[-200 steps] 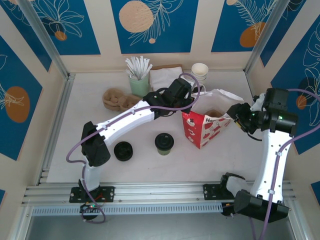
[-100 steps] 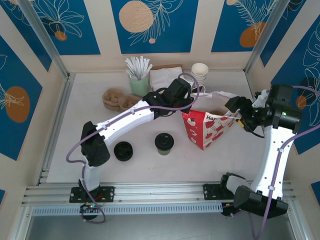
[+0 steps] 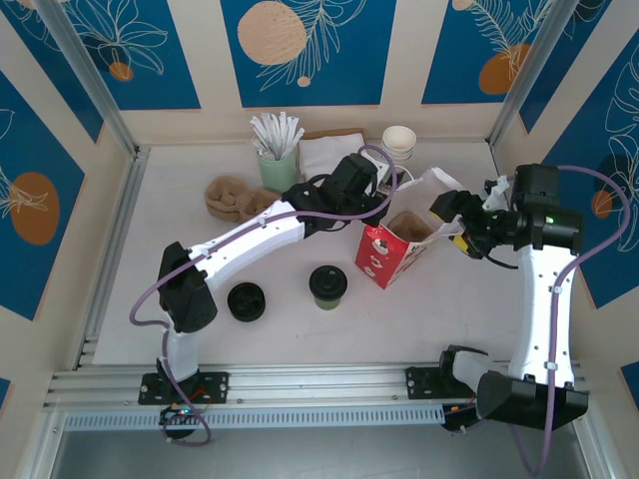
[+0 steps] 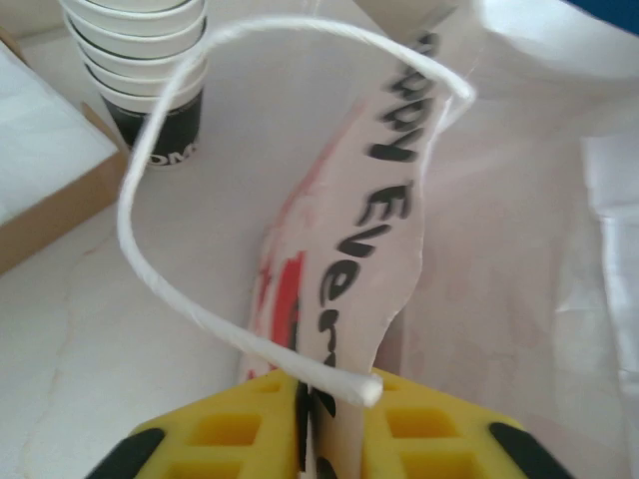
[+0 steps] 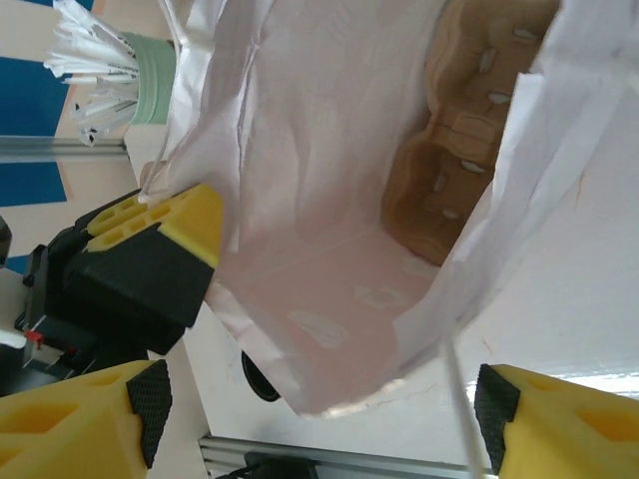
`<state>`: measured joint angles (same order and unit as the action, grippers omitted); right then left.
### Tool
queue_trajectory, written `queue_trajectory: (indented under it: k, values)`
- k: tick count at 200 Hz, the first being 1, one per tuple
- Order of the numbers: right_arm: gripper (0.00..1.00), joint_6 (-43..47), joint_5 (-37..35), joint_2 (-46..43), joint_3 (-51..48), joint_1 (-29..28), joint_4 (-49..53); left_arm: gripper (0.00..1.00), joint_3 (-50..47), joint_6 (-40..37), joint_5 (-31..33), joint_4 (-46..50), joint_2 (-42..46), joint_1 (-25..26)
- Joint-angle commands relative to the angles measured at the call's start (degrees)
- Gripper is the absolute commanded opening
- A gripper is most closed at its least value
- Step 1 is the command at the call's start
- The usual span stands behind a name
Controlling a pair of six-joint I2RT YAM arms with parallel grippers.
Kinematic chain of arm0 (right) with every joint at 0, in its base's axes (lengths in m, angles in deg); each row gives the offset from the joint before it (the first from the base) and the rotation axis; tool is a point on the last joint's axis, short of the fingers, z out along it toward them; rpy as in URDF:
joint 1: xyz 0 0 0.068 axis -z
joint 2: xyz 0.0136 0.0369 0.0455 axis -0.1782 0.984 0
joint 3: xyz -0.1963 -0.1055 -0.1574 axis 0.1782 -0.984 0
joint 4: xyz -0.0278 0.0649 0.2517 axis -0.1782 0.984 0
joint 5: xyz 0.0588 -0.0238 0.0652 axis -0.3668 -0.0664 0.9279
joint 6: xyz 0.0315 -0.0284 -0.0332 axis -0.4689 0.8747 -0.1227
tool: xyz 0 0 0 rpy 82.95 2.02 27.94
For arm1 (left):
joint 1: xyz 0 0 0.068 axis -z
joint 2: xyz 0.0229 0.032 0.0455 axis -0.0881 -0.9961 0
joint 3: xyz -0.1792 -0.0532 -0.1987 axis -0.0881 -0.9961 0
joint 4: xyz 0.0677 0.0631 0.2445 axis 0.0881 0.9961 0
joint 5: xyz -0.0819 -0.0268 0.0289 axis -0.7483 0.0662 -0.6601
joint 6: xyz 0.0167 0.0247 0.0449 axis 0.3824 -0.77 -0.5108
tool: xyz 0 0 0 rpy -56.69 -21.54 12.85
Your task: Pack the takeout coffee
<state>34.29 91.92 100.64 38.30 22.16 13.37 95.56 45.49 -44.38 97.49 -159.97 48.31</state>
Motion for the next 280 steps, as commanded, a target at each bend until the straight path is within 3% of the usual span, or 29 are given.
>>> queue_trajectory:
  k: [1, 22, 48, 72, 110, 145, 166, 198, 248, 280]
  values:
    - [0.83, -1.7, -0.3, 0.6, -0.3, -1.3, -2.0, 0.33, -0.3, -0.9, -4.0, -1.8, 3.5, -0.2]
    - [0.84, -0.9, -0.7, 1.9, 0.5, -1.4, -1.9, 0.53, -0.3, -1.6, -4.3, -1.2, 4.7, -0.1]
    - [0.85, 0.6, -0.5, 3.3, 1.9, -1.6, -1.2, 0.7, -2.1, -4.6, -5.1, -2.4, 7.6, -0.1]
    - [0.86, 2.1, -0.2, 4.3, 2.7, -1.5, -0.3, 0.75, -6.6, -9.9, -8.6, -8.1, 11.3, 0.1]
    - [0.86, 2.4, 2.0, 5.0, 3.5, -1.3, -0.9, 0.76, -14.9, -18.1, -19.2, -19.9, 14.8, 0.2]
    - [0.86, 1.4, 5.8, 6.6, 4.5, -1.1, -1.7, 0.66, -18.0, -22.6, -25.9, -27.7, 13.3, 0.7]
    - [0.84, 0.6, 6.4, 7.0, 4.9, -1.2, -1.6, 0.57, -19.4, -23.0, -26.8, -32.9, 11.5, 0.9]
    - [0.74, -0.3, 6.3, 7.3, 5.7, -1.4, -0.8, 0.5, -19.6, -24.6, -27.5, -37.5, 9.0, 1.9]
    - [0.77, -0.2, 5.9, 8.2, 6.7, -2.3, 0.8, 0.4, -19.3, -26.5, -24.2, -44.9, 3.3, 3.9]
    - [0.77, 0.3, 4.9, 8.4, 7.3, -2.8, 1.6, 0.39, -15.9, -26.9, -24.9, -44.4, 0.0, 4.3]
